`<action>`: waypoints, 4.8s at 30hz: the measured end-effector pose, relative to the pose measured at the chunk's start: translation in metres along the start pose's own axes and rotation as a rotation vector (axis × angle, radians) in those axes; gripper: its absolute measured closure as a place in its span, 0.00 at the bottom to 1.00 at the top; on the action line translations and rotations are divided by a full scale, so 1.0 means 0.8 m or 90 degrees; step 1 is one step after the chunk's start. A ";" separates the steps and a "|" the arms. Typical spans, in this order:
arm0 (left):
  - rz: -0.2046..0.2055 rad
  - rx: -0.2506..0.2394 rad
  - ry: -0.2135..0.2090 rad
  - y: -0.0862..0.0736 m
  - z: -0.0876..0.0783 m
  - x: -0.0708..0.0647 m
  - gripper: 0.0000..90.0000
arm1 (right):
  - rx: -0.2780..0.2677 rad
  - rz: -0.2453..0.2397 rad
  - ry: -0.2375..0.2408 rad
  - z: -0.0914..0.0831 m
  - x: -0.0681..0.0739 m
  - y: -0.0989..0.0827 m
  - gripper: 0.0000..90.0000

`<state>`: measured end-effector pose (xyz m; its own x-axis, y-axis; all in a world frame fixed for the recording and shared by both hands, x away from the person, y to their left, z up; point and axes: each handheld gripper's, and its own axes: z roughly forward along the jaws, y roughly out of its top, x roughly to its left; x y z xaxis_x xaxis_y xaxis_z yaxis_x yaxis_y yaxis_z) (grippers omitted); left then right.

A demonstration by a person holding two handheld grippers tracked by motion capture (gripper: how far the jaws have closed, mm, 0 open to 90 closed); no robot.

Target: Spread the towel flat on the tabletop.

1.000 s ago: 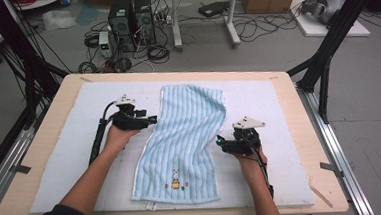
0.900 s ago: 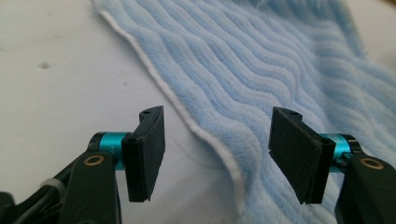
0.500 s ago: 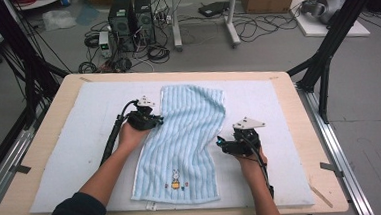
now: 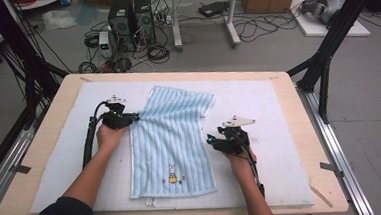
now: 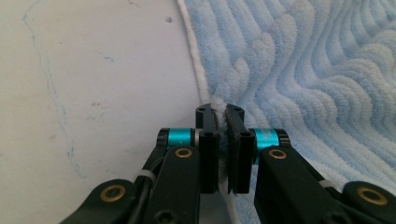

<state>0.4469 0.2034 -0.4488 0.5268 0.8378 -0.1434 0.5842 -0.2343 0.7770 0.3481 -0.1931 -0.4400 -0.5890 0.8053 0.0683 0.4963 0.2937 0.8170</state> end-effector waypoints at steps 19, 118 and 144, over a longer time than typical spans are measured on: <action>-0.001 -0.025 -0.004 0.005 0.017 -0.023 0.93 | 0.059 -0.049 -0.121 0.044 -0.011 0.020 0.96; 0.016 -0.113 -0.124 -0.070 -0.112 -0.060 0.50 | 0.122 -0.167 0.291 -0.007 0.100 -0.022 0.94; 0.013 -0.108 -0.100 -0.066 -0.096 -0.050 0.50 | 0.028 -0.054 0.121 -0.028 0.027 -0.009 0.66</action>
<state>0.3473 0.2198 -0.4371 0.6347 0.7436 -0.2103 0.4679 -0.1532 0.8704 0.3174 -0.1891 -0.4316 -0.7377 0.6660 0.1103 0.4643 0.3820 0.7990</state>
